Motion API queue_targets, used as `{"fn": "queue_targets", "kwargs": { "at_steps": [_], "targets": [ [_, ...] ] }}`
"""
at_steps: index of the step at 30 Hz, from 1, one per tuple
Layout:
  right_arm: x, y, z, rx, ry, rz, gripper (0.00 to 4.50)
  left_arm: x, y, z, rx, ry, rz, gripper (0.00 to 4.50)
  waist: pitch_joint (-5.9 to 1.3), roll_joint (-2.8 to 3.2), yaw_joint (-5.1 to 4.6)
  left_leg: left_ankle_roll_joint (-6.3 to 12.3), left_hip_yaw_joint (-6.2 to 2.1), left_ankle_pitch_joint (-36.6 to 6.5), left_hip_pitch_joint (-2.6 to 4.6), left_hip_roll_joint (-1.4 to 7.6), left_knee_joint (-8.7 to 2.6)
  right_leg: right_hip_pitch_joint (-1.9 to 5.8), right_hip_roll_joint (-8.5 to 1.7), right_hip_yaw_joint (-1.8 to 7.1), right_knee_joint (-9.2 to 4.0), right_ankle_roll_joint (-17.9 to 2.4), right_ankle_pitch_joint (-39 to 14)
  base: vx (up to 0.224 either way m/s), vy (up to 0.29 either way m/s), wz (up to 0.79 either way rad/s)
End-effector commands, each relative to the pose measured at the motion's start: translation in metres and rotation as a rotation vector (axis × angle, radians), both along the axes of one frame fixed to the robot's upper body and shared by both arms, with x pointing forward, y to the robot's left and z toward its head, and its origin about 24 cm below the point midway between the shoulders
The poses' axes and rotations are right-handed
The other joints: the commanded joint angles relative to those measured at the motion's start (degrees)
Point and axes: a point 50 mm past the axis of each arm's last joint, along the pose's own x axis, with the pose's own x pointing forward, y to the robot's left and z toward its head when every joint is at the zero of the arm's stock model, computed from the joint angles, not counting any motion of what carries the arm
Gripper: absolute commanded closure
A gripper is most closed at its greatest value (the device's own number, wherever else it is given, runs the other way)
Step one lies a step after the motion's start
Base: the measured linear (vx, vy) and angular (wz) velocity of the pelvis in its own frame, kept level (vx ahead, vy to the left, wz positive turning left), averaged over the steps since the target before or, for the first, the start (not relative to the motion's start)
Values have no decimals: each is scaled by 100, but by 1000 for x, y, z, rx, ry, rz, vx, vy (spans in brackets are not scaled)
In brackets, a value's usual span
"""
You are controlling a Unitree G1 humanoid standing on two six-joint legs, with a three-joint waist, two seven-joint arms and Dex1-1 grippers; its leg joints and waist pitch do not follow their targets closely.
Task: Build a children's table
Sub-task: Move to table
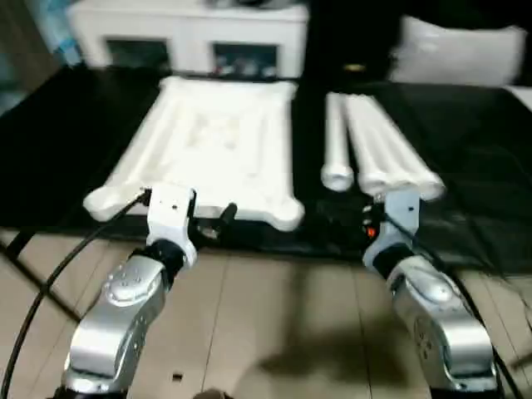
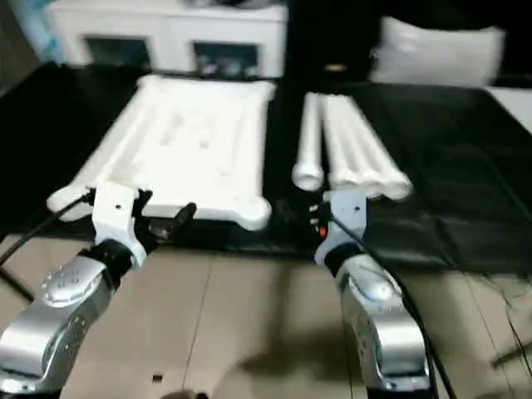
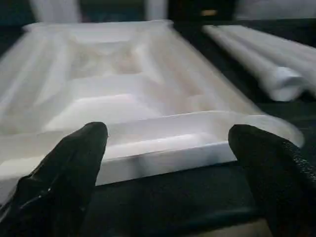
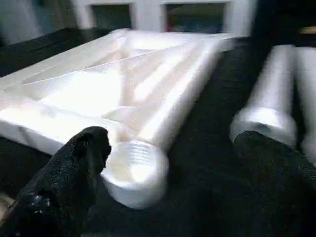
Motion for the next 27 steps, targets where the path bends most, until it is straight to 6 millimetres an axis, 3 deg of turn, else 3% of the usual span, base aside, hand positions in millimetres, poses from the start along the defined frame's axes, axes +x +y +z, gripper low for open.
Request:
{"fn": "queue_targets", "kwargs": {
  "at_steps": [1, 2, 3, 4, 5, 6, 7, 8, 9, 10, 11, 12, 13, 14, 15, 16, 17, 18, 19, 20, 21, 22, 23, 24, 25, 26, 27],
  "targets": [
    [-1, 1, 5, -36, -45, 9, 0, 1, 4, -2, 16, 11, 16, 3, -437, 148, -346, 2013, -637, -1071, 1290, 626, -328, -815, 318, 212, 594, -586, -922, 177, -28, 27],
    [-1, 2, 7, 0, -44, 26, 0, 0, 4, -3, 17, 13, 15, 3, -450, 117, -378, 2370, -792, -617, 1288, 814, -323, -940, 247, 337, 827, -449, -895, 177, -28, 27],
    [-3, 2, 12, 57, -58, 47, 0, -1, 4, -3, 15, 17, 11, 3, -351, 91, -279, 2794, -754, -49, 1098, 948, -296, -1139, 81, 531, 1099, -213, -725, 118, -40, 12],
    [-2, -1, 15, 69, -68, 37, 0, -2, 4, -4, 14, 19, 5, 3, -321, -16, -290, 2735, -610, -261, 915, 948, -393, -1182, -26, 696, 1196, -98, -278, 64, -49, 7],
    [-1, -3, 18, 77, -77, 23, 0, -3, 4, -4, 16, 20, 0, 3, -152, -190, -203, 2007, -146, -1348, 463, 603, -520, -942, -69, 857, 798, -272, 179, 64, -49, 7],
    [0, -6, 19, 82, -87, 17, 0, -3, 3, -3, 13, 20, -8, 3, -162, -387, -168, 1529, -23, -1895, 340, 331, -407, -749, -228, 1099, 357, -182, 19, 32, -110, 8],
    [0, -6, 19, 82, -87, 17, 0, -3, 3, -3, 13, 20, -8, 3, -130, -458, 110, 1004, 241, -1498, 77, -203, 609, -418, -827, 1656, -188, -1, -2086, 62, -106, -8],
    [1, -8, 22, 82, -104, 5, 0, -3, 2, -3, 6, 22, -20, 3, -128, -422, 167, 571, 59, -824, -180, -97, 891, -260, -904, 1608, -167, -193, -3152, 62, -106, -8],
    [2, -12, 22, 64, -100, -37, 0, -2, 0, -2, 7, 15, -49, 3, -105, -452, 150, 386, 74, -676, -158, -120, 875, -322, -753, 1517, -186, -280, -3451, 72, -56, -16],
    [2, -12, 19, 44, -85, -36, 0, -1, -2, -2, 7, 15, -65, 3, -99, -400, 138, 276, 75, -575, -109, -68, 698, -304, -615, 1393, -203, -831, -3471, 70, -35, 1],
    [2, -13, 15, 11, -68, -34, 0, 0, -2, -3, 15, 14, -71, 3, -95, -276, 139, 282, 124, -504, 15, -16, 402, -286, -419, 1203, -243, -1281, -3243, 70, -35, 1],
    [0, -13, 11, -23, -53, -26, 0, 1, -4, -4, 11, 18, -76, 3, -126, -229, 122, 279, 157, -476, 79, 41, 229, -241, -325, 1086, -252, -1418, -3013, 108, 39, 6],
    [0, -13, 10, -26, -51, -25, 0, 1, -5, -5, 2, 21, -78, 3, -188, 16, 107, 161, 154, -713, 334, 243, -155, -325, -79, 797, -143, -1398, -2269, 131, 102, 1],
    [0, -13, 10, -25, -50, -30, 0, 1, -6, -5, 2, 22, -82, 3, -112, -26, -22, 236, 25, -1230, 372, 375, -314, -418, 105, 706, 11, -1309, -1941, 131, 102, 1],
    [-1, -15, 8, -15, -42, -57, 0, 1, -10, -7, 6, 26, -100, 3, -236, 160, -167, 432, -283, -2124, 823, 645, -449, -730, 228, 611, 424, -1293, -1271, 148, 96, 3],
    [0, -16, 8, -13, -42, -65, 0, 1, -11, -7, 9, 27, -108, 3, -359, 192, -348, 1083, -624, -1947, 1143, 839, -475, -976, 201, 576, 851, -1088, -554, 144, 64, 11],
    [1, -17, 6, -58, -39, -77, 0, 2, -15, -8, 13, 29, -136, 3, -369, 137, -368, 1867, -674, -1383, 1219, 885, -372, -1191, 123, 595, 1032, -640, -266, 144, 64, 11],
    [1, -17, 6, -60, -39, -77, 0, 2, -15, -8, 13, 29, -136, 3, -382, 86, -422, 2208, -683, -1023, 1188, 886, -347, -1251, 84, 623, 1093, -433, -95, 121, 34, 6],
    [2, -17, 5, -83, -37, -80, 0, 2, -16, -8, 11, 29, -143, 3, -324, 9, -403, 2499, -528, -558, 1048, 786, -307, -1316, -15, 698, 1040, -222, 143, 92, 0, 8],
    [3, -17, 5, -84, -43, -78, 0, 3, -17, -8, 12, 27, -145, 3, -287, -199, -355, 2014, -83, -1030, 693, 323, -173, -1025, -164, 874, 464, -467, 591, 92, 0, 8],
    [3, -17, 6, -83, -46, -78, 0, 4, -18, -8, 11, 26, -145, 3, -287, -370, -263, 1666, 199, -1329, 399, -34, 31, -728, -267, 1095, 150, -708, 293, 91, -37, 11],
    [4, -16, 8, -74, -54, -73, 0, 6, -18, -7, 1, 22, -141, 3, -342, -375, -77, 1198, 166, -901, -151, -192, 680, -57, -891, 1539, -15, -1076, -65, 53, -31, 5],
    [4, -16, 9, -70, -57, -69, 0, 7, -18, -6, -5, 18, -135, 3, -295, -353, -38, 689, 92, -478, -259, -83, 766, -133, -812, 1380, -1, -1273, -446, 100, -48, -4],
    [4, -16, 9, -70, -57, -69, 0, 7, -18, -6, -5, 18, -135, 3, -282, -351, -38, 516, 96, -349, -269, -78, 694, -150, -662, 1267, 2, -1384, -634, 87, -22, -13],
    [3, -16, 10, -65, -52, -67, 0, 8, -17, -6, -14, 18, -125, 3, -232, -206, -40, 426, 102, -225, -135, 30, 374, -262, -469, 1058, -54, -1619, -1131, 141, 3, -9],
    [3, -16, 10, -64, -51, -67, 0, 8, -17, -6, -14, 18, -125, 3, -253, -130, -56, 436, 119, -248, -31, 96, 196, -280, -357, 944, -75, -1652, -1363, 95, 21, 0],
    [2, -16, 10, -64, -47, -63, 0, 7, -16, -7, -10, 22, -124, 3, -180, 43, -142, 380, 74, -860, 130, 259, -154, -369, -78, 701, 0, -1462, -1667, 119, 64, 4]
  ]
}}
